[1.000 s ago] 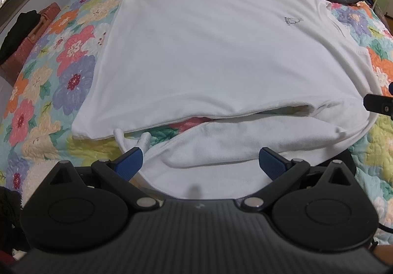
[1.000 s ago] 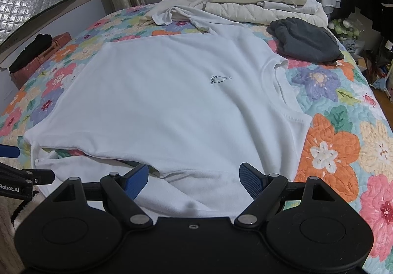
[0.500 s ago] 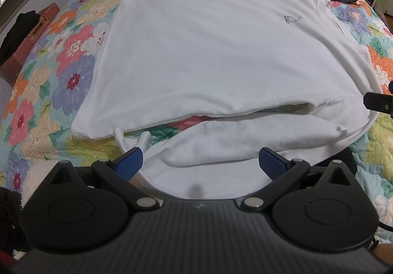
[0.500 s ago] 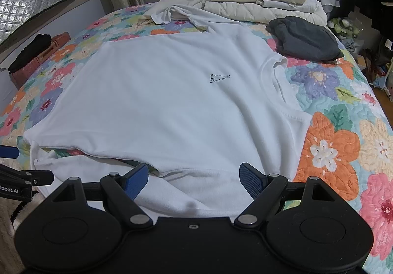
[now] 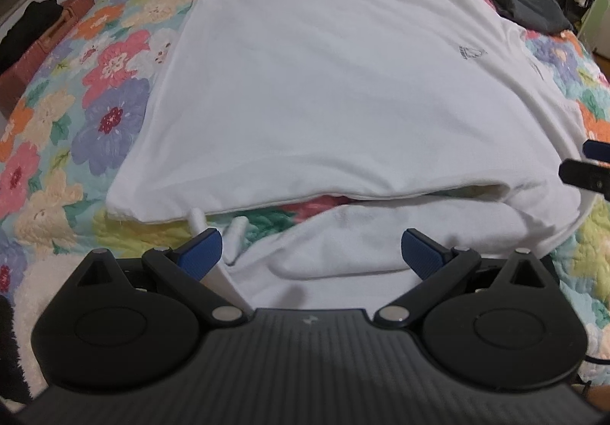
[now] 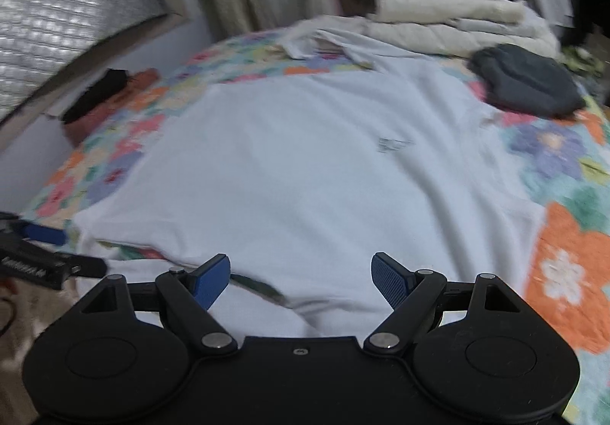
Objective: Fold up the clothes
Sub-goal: 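Grasp the white T-shirt's folded hem edge with the right gripper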
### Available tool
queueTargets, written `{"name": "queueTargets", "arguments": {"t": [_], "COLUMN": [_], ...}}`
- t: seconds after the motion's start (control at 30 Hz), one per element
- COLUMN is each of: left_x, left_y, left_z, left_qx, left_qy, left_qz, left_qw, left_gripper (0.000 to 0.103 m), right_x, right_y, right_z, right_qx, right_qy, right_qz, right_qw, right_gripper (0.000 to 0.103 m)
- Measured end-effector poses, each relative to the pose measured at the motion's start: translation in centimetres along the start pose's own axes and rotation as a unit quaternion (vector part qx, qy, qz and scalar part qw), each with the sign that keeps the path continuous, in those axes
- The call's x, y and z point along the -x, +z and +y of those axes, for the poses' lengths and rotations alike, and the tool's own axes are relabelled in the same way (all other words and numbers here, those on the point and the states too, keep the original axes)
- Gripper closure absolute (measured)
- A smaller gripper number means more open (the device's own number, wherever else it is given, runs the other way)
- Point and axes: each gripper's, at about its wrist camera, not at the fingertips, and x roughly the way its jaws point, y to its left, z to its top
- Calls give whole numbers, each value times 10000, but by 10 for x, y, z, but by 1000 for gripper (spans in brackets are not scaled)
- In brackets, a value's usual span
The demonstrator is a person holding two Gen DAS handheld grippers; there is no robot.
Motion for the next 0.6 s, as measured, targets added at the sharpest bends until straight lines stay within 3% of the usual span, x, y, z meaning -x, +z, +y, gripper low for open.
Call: {"name": "queueTargets", "arguments": {"t": [0.07,0.2,0.4,0.5,0.6], "left_x": [-6,-16,-28,-33,-38], "left_y": [-1,-4,-7,-6,-6], "left_z": [8,17,16,20,23], "left_qx": [113,193,41,103,198], "left_qy": [-34,-129,-183,-205,-257], "left_qz": [44,122,188,235,287], "left_qw": [9999,9997,9996,9995,9991], "left_gripper": [5,17,28,28,28], "right_x": [-5,-27,-68,-85,-99], "right_y": [-1,-7,-22,-24,-31], "right_z": [7,24,55,68,80], "right_qx": [157,490,1075,1293,1818], "right_qy": [306,837,1360,1303,982], "right_qz": [59,440,1221,1395,1410], "right_qw": [9994,9943,9773,9731,9682], "right_gripper": [18,18,18,18,18]}}
